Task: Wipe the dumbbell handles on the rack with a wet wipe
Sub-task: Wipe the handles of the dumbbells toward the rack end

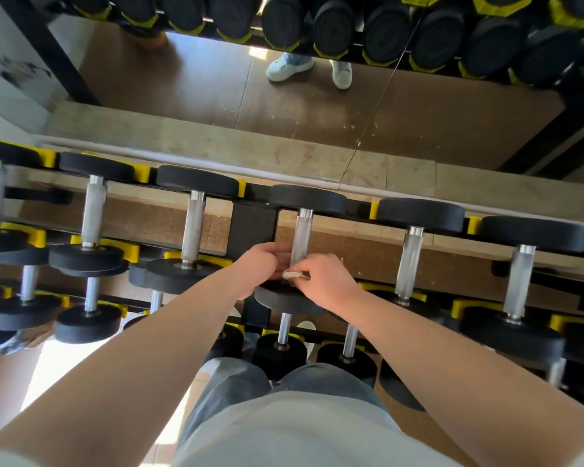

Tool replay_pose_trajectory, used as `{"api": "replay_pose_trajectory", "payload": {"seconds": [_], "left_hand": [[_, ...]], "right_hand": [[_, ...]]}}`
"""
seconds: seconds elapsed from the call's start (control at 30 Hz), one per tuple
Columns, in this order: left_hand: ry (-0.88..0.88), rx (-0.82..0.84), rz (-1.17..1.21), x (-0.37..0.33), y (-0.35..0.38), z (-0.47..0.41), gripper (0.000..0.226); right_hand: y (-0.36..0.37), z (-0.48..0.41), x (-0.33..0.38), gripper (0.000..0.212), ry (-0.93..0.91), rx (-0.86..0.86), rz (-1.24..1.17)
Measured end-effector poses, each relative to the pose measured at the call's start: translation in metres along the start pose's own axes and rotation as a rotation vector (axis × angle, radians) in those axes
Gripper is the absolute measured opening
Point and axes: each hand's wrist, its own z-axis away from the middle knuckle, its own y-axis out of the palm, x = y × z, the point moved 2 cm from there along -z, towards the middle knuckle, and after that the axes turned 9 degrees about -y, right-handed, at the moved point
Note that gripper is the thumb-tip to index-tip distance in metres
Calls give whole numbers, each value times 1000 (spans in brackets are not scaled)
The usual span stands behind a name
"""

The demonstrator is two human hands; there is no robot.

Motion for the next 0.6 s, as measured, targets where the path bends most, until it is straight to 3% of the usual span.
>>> {"api": "replay_pose_trajectory", "payload": {"seconds": [0.1,0.27,0.37,0.5,0.6], "left_hand": [[4,-21,-14,-1,0,0,42],[-11,-13,13,-4,4,5,43],[-28,-11,38,-4,3,3,42],[32,17,-80,0,-1,-5,41],[37,19,-124,1,-1,-10,39]], "right_hand": [[-9,-7,-2,24,-56,-30,55],[-34,-22,-10,29,157,-518,-162],[-23,-13,-12,13,188,-423,-212],[3,13,-26,12,232,-33,-113],[6,10,-31,10,276,-78,-223]]}}
